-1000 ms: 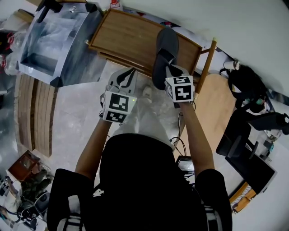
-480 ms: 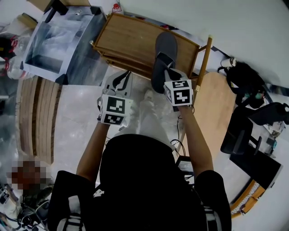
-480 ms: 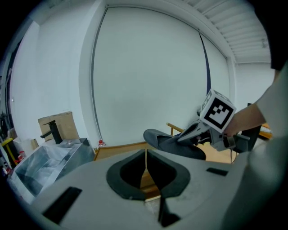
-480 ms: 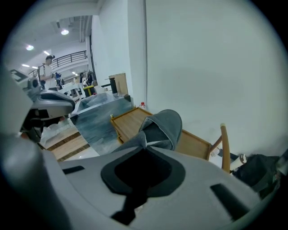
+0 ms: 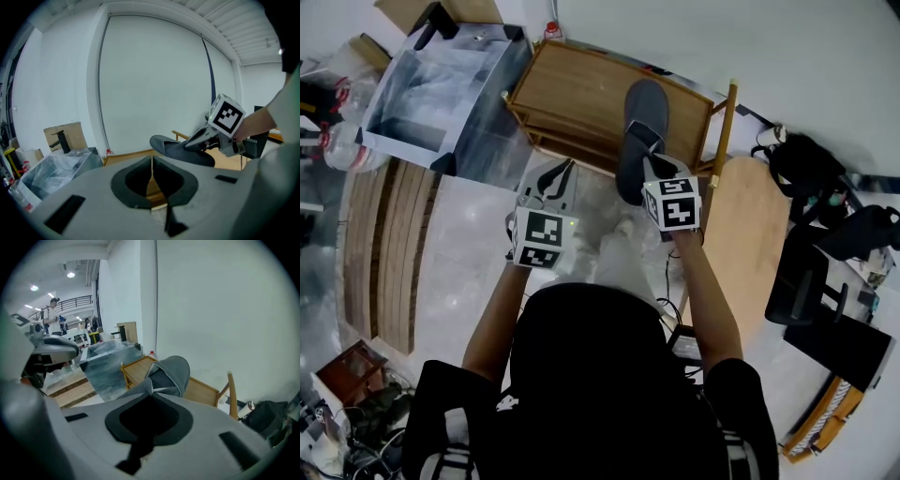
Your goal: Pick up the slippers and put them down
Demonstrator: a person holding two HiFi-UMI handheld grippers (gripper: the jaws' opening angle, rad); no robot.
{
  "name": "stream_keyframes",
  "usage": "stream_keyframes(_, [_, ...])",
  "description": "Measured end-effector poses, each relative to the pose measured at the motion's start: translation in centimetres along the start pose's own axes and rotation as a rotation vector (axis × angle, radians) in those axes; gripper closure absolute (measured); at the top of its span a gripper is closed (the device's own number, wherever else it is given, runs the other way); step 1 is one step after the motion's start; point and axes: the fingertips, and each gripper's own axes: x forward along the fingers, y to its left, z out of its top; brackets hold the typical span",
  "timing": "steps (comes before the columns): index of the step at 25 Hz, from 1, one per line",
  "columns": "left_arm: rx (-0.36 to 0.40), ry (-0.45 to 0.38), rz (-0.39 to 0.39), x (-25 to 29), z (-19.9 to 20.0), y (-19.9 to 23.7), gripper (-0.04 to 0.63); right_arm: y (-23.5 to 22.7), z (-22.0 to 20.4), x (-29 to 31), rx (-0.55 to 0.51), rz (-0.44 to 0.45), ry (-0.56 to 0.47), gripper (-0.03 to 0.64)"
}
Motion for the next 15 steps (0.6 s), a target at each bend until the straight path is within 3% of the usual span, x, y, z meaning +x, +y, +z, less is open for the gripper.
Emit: stream_keyframes(15, [0.034,-0.024,0.058,-2.0,2.9,-1.5,0.583,0.0,2.1,-4.5,-0.087,0.027,-0.089,0.607])
